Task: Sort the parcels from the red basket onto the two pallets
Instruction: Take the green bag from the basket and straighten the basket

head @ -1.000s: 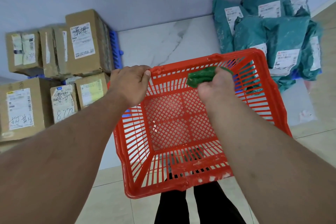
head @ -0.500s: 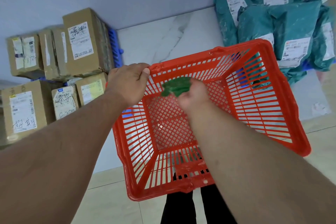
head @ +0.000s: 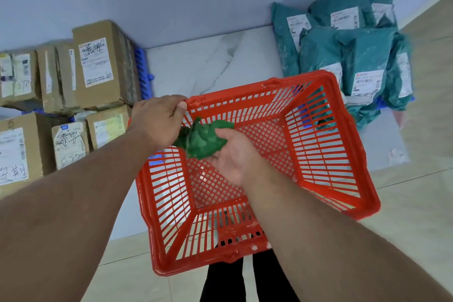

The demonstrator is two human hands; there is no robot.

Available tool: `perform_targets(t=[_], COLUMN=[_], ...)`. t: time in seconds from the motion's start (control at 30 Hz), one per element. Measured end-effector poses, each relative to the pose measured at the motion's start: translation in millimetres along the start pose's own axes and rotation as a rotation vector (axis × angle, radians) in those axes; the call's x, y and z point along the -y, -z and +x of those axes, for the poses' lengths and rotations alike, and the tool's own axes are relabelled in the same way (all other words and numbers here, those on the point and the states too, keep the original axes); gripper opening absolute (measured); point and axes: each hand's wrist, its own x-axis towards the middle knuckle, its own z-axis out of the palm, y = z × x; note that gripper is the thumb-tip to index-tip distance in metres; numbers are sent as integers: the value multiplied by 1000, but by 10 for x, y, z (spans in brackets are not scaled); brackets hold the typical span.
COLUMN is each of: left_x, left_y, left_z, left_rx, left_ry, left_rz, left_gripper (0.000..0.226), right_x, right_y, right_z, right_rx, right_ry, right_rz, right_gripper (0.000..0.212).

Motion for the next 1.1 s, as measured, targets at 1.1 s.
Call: perform_targets(t=[1.1], left_x=[-430], left_y=[-1123], left_z=[-2710], left_rx=[138], left_ry=[43], left_rz=[120], left_gripper=[39], right_x=[-1132], right_y=[1536], right_z=[-2108], right_rx=[-179], right_ry=[389], right_rz=[-2313], right_gripper=[53])
